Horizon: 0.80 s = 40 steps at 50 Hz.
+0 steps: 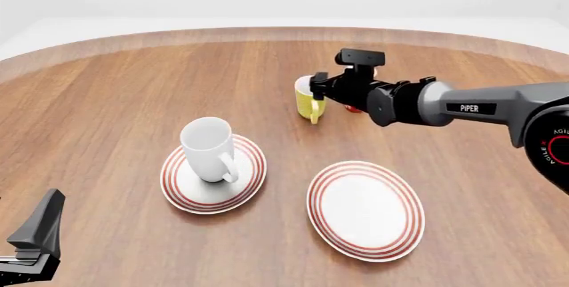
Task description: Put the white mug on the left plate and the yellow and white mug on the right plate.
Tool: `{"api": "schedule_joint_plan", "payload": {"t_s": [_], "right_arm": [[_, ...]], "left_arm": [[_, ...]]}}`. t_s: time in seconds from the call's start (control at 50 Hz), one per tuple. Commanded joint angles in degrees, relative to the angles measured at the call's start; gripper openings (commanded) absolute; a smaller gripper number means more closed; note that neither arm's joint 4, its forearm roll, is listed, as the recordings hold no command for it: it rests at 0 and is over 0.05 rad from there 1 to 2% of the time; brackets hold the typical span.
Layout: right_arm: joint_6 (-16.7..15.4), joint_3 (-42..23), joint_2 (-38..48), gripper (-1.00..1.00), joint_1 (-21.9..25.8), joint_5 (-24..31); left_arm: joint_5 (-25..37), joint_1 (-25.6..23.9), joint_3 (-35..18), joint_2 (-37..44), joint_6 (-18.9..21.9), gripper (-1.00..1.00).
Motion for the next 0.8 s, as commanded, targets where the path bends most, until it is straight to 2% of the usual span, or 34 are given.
{"api": "schedule_joint_plan", "payload": {"t_s": [0.02,0.8], "right_arm": [[0.76,-1.77,1.41,1.0,0.38,1.47],[3.08,-5.27,5.47,1.0,0.18,4.24]], "left_arm": [[0.0,0.0,0.0,0.0,0.0,1.0],[0.0,0.0,0.0,0.0,0.0,1.0]]}}
